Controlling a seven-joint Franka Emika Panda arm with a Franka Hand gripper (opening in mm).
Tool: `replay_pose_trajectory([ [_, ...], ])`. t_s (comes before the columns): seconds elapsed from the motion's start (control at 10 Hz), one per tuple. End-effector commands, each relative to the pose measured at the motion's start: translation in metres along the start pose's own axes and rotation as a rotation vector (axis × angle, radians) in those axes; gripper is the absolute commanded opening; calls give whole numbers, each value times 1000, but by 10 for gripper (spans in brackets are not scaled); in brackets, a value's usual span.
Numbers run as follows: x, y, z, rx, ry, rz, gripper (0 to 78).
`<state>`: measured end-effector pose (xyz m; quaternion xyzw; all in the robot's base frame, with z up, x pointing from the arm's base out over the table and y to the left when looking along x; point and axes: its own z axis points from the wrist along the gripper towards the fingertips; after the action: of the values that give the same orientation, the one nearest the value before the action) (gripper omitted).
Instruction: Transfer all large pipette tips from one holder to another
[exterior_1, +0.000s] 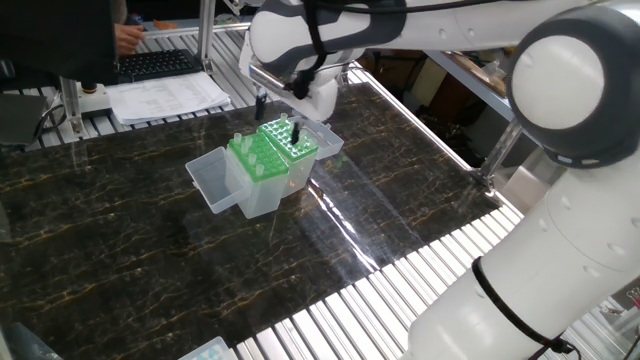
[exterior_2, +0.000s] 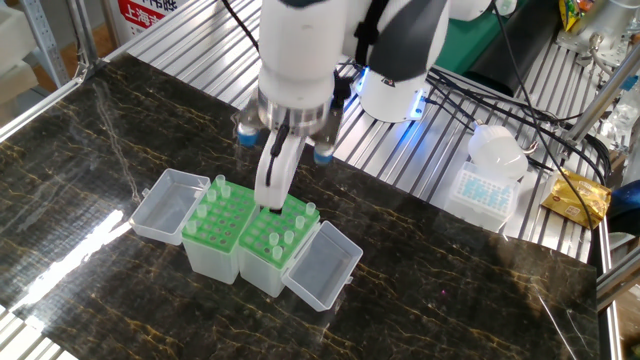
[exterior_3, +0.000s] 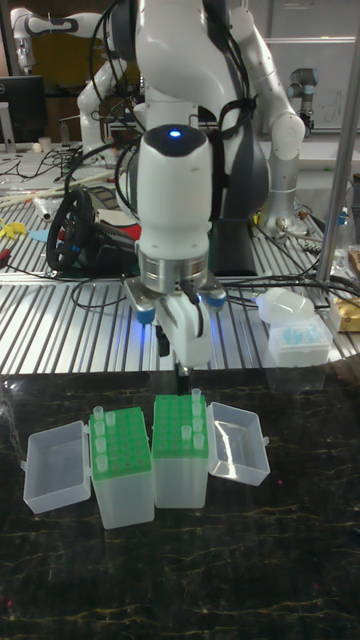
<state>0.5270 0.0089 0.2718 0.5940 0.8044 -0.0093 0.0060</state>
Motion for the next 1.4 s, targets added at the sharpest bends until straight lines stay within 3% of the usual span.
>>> replay_pose_trajectory([
  [0.1,3,13,4,-12,-4,49,774],
  [1.4,5,34,34,-61,-20,162,774],
])
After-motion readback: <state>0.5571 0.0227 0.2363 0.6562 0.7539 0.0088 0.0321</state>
